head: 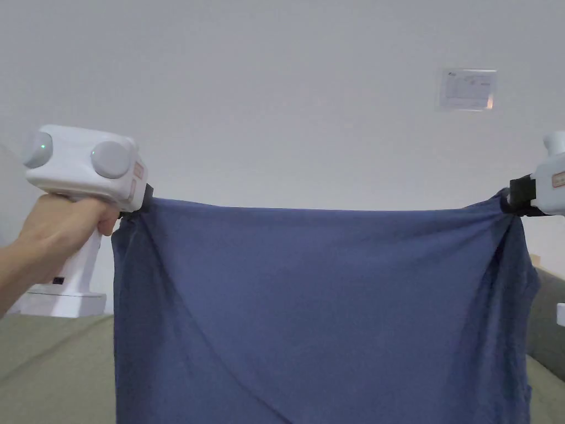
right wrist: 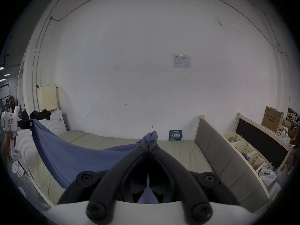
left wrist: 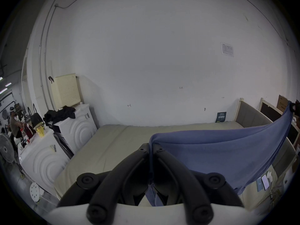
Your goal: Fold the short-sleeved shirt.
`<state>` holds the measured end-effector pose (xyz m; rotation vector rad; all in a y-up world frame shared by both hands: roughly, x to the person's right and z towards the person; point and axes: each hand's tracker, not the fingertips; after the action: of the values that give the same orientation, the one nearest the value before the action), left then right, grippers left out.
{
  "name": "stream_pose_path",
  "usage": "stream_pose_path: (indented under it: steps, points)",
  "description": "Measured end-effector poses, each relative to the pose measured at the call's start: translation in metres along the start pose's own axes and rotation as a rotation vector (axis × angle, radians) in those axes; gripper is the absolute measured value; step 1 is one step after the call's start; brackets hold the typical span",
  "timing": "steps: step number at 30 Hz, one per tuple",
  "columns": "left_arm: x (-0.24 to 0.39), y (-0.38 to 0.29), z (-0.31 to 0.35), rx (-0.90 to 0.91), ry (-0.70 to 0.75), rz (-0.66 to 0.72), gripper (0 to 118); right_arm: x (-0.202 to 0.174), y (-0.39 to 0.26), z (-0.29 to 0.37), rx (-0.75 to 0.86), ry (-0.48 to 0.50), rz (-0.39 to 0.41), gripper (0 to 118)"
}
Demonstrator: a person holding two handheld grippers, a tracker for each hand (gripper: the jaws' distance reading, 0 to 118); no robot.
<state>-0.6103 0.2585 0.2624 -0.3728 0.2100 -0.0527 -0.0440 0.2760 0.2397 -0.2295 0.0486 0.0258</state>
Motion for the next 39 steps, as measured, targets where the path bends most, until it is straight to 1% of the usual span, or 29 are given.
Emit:
stream_pose_path:
  steps: [3, 7, 10, 15, 19, 22, 24, 27, 31, 33, 36, 37, 39]
  points:
    - [-0.002, 0.010, -0.013, 0.005, -0.015, 0.046, 0, -0.005, 0.010, -0.011, -0.001, -0.012, 0.009, 2]
    - [0.000, 0.021, -0.043, -0.009, 0.010, 0.035, 0, -0.009, 0.025, -0.038, -0.002, -0.013, 0.022, 2]
    - [0.004, 0.030, -0.064, -0.002, 0.001, 0.048, 0, -0.012, 0.036, -0.066, -0.012, -0.021, 0.040, 2]
    - [0.016, 0.051, -0.117, -0.009, 0.041, 0.016, 0, -0.012, 0.053, -0.124, -0.003, -0.032, 0.028, 2]
    - [0.026, 0.061, -0.160, -0.018, 0.061, 0.010, 0, -0.019, 0.055, -0.167, -0.010, -0.043, 0.044, 2]
    - [0.033, 0.065, -0.192, -0.023, 0.078, 0.008, 0, -0.025, 0.055, -0.199, -0.020, -0.053, 0.074, 2]
    - [0.037, 0.063, -0.212, -0.020, 0.089, -0.005, 0, -0.025, 0.054, -0.219, -0.018, -0.051, 0.067, 2]
    - [0.041, 0.058, -0.242, -0.031, 0.088, 0.015, 0, -0.027, 0.047, -0.246, -0.033, -0.054, 0.082, 2]
    - [0.052, 0.041, -0.274, -0.047, 0.114, -0.003, 0, -0.033, 0.025, -0.274, -0.058, -0.061, 0.063, 2]
    - [0.058, 0.029, -0.291, -0.070, 0.122, -0.020, 0, -0.038, 0.012, -0.288, -0.078, -0.076, 0.084, 2]
    - [0.065, 0.006, -0.314, -0.099, 0.119, -0.004, 0, -0.038, -0.011, -0.309, -0.105, -0.066, 0.070, 2]
    - [0.067, -0.002, -0.320, -0.114, 0.119, -0.017, 0, -0.039, -0.018, -0.315, -0.128, -0.070, 0.087, 2]
    - [0.072, -0.020, -0.334, -0.137, 0.124, -0.035, 0, -0.038, -0.036, -0.326, -0.145, -0.073, 0.089, 2]
